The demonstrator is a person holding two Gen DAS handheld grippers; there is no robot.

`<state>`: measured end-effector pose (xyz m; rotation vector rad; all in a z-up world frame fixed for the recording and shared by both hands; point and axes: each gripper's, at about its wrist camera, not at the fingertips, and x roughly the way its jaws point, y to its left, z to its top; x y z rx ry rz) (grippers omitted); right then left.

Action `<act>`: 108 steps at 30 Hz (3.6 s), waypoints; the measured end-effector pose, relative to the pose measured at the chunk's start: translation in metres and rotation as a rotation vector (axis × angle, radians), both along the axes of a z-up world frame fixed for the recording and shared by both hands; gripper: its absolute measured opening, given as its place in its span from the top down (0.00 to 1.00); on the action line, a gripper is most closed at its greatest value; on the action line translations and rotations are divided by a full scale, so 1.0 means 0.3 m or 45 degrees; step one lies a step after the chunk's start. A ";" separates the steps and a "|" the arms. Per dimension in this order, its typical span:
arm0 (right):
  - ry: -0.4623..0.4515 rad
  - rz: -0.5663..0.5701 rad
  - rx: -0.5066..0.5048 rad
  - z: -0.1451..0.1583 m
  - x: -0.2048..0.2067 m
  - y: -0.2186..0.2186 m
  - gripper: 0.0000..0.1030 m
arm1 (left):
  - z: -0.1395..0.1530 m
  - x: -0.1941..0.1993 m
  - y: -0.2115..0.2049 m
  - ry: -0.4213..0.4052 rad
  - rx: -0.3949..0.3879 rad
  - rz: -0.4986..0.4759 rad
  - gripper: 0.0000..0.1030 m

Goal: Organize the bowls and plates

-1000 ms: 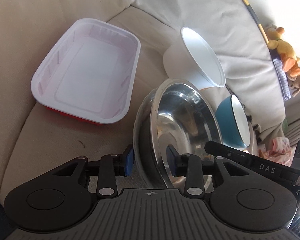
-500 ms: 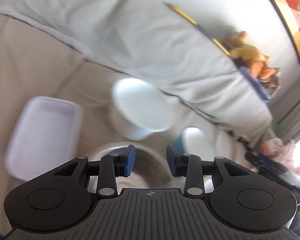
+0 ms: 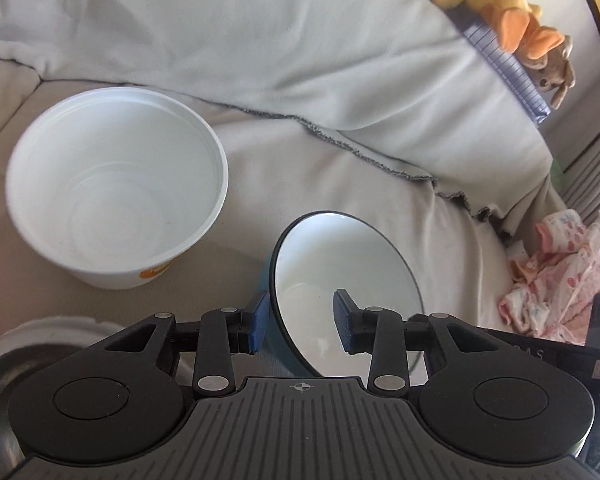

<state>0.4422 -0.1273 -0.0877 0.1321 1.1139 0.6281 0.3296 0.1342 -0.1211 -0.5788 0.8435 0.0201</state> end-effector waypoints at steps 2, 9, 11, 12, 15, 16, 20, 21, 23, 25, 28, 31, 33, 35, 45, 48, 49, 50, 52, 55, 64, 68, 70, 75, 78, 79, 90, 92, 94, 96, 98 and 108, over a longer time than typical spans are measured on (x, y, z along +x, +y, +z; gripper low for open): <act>0.053 0.021 0.005 -0.037 0.028 0.026 0.56 | -0.017 0.042 -0.004 0.034 0.018 -0.011 0.57; 0.209 0.044 -0.003 -0.138 0.093 0.104 0.71 | -0.084 0.146 -0.015 0.135 0.039 -0.045 0.58; 0.223 0.049 -0.029 -0.164 0.091 0.120 0.75 | -0.104 0.171 -0.027 0.176 0.046 -0.064 0.58; 0.213 0.052 -0.041 -0.174 0.092 0.132 0.75 | -0.112 0.185 -0.034 0.192 0.057 -0.074 0.58; 0.134 0.067 -0.063 -0.160 0.064 0.147 0.75 | -0.107 0.192 -0.049 0.183 0.111 -0.092 0.58; 0.104 0.065 -0.075 -0.155 0.055 0.150 0.75 | -0.102 0.188 -0.049 0.167 0.107 -0.098 0.58; -0.017 0.054 -0.116 -0.119 0.026 0.145 0.75 | -0.059 0.167 -0.084 0.101 0.153 -0.145 0.58; -0.035 0.049 -0.112 -0.103 0.017 0.139 0.75 | -0.044 0.161 -0.094 0.091 0.163 -0.150 0.58; -0.047 0.025 -0.084 -0.059 -0.003 0.110 0.75 | -0.008 0.143 -0.102 0.077 0.138 -0.144 0.58; -0.071 0.011 -0.048 -0.003 -0.031 0.082 0.75 | 0.044 0.110 -0.115 0.043 0.120 -0.142 0.58; -0.119 0.003 -0.013 0.081 -0.087 0.025 0.75 | 0.135 0.046 -0.152 -0.023 0.121 -0.168 0.58; -0.111 -0.008 -0.010 0.132 -0.150 -0.020 0.74 | 0.198 -0.024 -0.191 -0.054 0.096 -0.203 0.57; -0.094 -0.010 -0.005 0.145 -0.197 -0.055 0.74 | 0.205 -0.071 -0.217 -0.045 0.064 -0.230 0.57; -0.088 -0.004 -0.012 0.148 -0.259 -0.094 0.74 | 0.190 -0.116 -0.240 -0.015 0.030 -0.263 0.58; 0.057 -0.001 -0.070 -0.027 -0.348 -0.145 0.74 | 0.016 -0.217 -0.280 0.138 -0.040 -0.272 0.58; 0.054 0.000 -0.054 -0.062 -0.355 -0.139 0.74 | 0.004 -0.220 -0.282 0.144 -0.002 -0.258 0.58; 0.045 0.004 -0.051 -0.068 -0.356 -0.135 0.74 | -0.001 -0.220 -0.279 0.145 0.006 -0.248 0.58; 0.034 0.004 -0.044 -0.071 -0.358 -0.132 0.75 | -0.003 -0.220 -0.274 0.143 0.005 -0.241 0.58; -0.013 0.000 -0.046 -0.068 -0.364 -0.125 0.75 | -0.006 -0.222 -0.257 0.137 -0.029 -0.230 0.58; -0.014 -0.019 -0.005 -0.071 -0.362 -0.133 0.75 | -0.003 -0.229 -0.245 0.135 -0.035 -0.226 0.58; -0.085 -0.052 0.008 -0.074 -0.402 -0.150 0.75 | 0.018 -0.248 -0.245 0.137 -0.014 -0.253 0.58; -0.135 -0.061 -0.008 -0.056 -0.415 -0.157 0.75 | 0.013 -0.235 -0.258 0.148 0.015 -0.267 0.58; -0.133 -0.073 0.010 -0.047 -0.414 -0.172 0.75 | 0.000 -0.221 -0.266 0.164 0.013 -0.266 0.58; -0.112 -0.085 0.039 -0.059 -0.396 -0.195 0.75 | 0.014 -0.225 -0.268 0.142 0.015 -0.281 0.58; -0.092 -0.099 0.073 -0.069 -0.389 -0.196 0.75 | 0.036 -0.233 -0.236 0.124 -0.008 -0.262 0.58; -0.093 -0.100 0.079 -0.070 -0.390 -0.196 0.75 | 0.044 -0.237 -0.225 0.115 -0.011 -0.254 0.58; -0.209 -0.142 0.055 -0.019 -0.424 -0.199 0.75 | 0.083 -0.261 -0.234 0.048 -0.033 -0.274 0.65; -0.224 -0.123 0.035 -0.017 -0.431 -0.194 0.75 | 0.079 -0.270 -0.247 0.051 -0.035 -0.306 0.66; -0.243 -0.109 0.015 -0.018 -0.439 -0.192 0.75 | 0.081 -0.281 -0.251 0.044 -0.037 -0.314 0.68; -0.260 -0.099 -0.009 -0.021 -0.447 -0.190 0.75 | 0.094 -0.294 -0.240 0.018 -0.030 -0.285 0.68; -0.278 -0.086 -0.022 -0.020 -0.454 -0.185 0.75 | 0.116 -0.305 -0.226 -0.009 0.042 -0.234 0.68; -0.311 -0.142 -0.035 -0.007 -0.457 -0.247 0.75 | 0.082 -0.287 -0.216 0.057 0.131 -0.197 0.68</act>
